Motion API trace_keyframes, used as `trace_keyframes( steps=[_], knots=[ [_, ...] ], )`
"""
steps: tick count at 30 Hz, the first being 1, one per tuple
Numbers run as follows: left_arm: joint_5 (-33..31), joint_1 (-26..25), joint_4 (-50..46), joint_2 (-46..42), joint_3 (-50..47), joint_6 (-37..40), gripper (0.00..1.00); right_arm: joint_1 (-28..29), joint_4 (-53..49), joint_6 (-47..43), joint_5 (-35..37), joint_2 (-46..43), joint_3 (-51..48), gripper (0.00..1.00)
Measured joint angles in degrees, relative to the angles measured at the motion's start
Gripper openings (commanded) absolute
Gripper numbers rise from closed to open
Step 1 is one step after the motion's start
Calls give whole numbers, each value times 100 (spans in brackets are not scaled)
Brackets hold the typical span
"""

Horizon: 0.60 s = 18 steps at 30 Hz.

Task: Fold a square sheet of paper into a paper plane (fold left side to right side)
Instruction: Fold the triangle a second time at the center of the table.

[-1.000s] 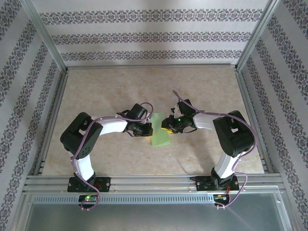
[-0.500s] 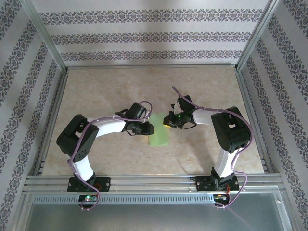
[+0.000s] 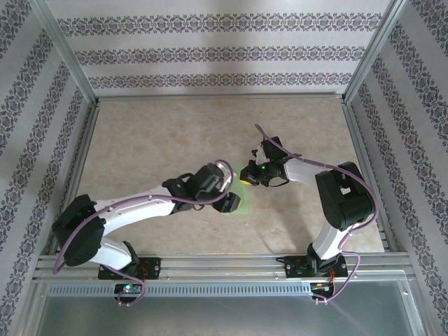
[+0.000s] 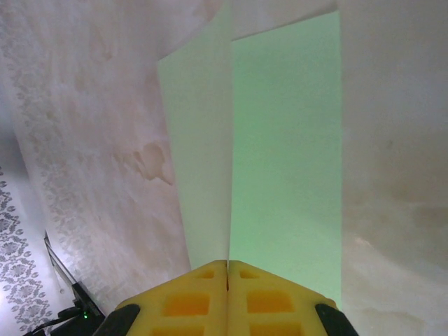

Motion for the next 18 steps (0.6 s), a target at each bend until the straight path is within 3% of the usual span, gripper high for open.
trace_keyframes(
  steps=[6,13,16,18],
  knots=[
    [-951,-695,-509,896,756,446,71,0,-144,7,26,0,0,0],
    [-1652,-951,-887,1735,1401,787,74,2,-173,17,44,0,0,0],
    [-1849,-977,-1029,2009,1563,870,67,2,-190,24,44,0,2,0],
    [-1958,-977,-1108,2159,1644,929,54,2,-201,24,46,0,2,0]
  ],
)
